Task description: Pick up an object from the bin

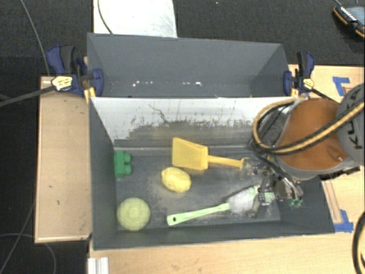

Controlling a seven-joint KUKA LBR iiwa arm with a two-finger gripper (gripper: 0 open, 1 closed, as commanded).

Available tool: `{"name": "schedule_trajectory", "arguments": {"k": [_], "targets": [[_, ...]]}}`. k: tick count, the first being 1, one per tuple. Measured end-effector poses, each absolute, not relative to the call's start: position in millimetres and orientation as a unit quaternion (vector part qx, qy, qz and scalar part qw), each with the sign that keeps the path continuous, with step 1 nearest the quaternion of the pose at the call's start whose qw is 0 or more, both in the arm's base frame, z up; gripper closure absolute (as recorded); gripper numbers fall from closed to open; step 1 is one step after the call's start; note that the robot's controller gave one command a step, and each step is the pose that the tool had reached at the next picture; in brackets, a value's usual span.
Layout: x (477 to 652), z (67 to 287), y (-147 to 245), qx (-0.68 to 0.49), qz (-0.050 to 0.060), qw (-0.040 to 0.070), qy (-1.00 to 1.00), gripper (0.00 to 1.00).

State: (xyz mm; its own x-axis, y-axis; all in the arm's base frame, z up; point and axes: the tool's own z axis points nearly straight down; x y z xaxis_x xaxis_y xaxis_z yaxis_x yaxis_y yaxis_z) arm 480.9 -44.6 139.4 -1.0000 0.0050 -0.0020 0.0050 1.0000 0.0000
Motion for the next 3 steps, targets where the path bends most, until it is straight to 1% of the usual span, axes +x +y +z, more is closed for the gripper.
{"name": "schedule_trajectory", "arguments": {"k": [1,2,3], "targets": [[492.5,69.9,-73.2,-0.045,0.0,-0.001,0.999,0.0],[489.6,70.3,-71.8,-0.037,0.001,0.002,0.999,0.0],[493.3,70.7,-72.7,-0.044,0.0,0.002,0.999,0.0]]}}
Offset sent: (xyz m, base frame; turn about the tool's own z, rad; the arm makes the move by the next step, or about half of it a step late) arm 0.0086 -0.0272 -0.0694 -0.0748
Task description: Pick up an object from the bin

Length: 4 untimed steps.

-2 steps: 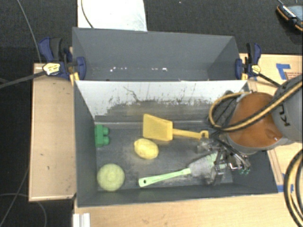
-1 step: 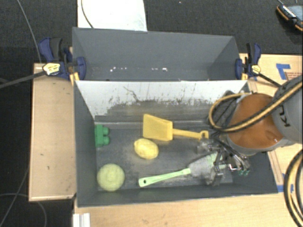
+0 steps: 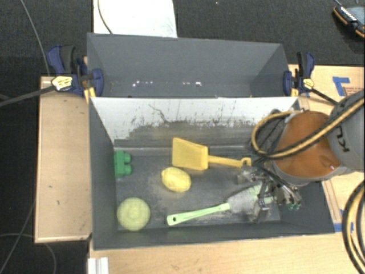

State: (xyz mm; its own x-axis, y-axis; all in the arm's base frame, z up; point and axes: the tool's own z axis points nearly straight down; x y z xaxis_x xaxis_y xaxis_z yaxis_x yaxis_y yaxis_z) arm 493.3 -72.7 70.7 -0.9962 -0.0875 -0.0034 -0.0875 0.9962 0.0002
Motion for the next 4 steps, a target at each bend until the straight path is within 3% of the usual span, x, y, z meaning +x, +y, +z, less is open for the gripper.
{"name": "schedule_trajectory", "arguments": {"k": [1,2,3,4], "targets": [[490.8,70.7,-72.0,-0.04,0.001,0.002,0.999,0.0],[493.6,70.8,-72.5,-0.043,0.0,0.003,0.999,1.0],[493.5,71.0,-72.5,-0.043,0.0,0.003,0.999,1.0],[490.2,98.0,-71.7,-0.043,0.001,-0.002,0.999,1.0]]}}
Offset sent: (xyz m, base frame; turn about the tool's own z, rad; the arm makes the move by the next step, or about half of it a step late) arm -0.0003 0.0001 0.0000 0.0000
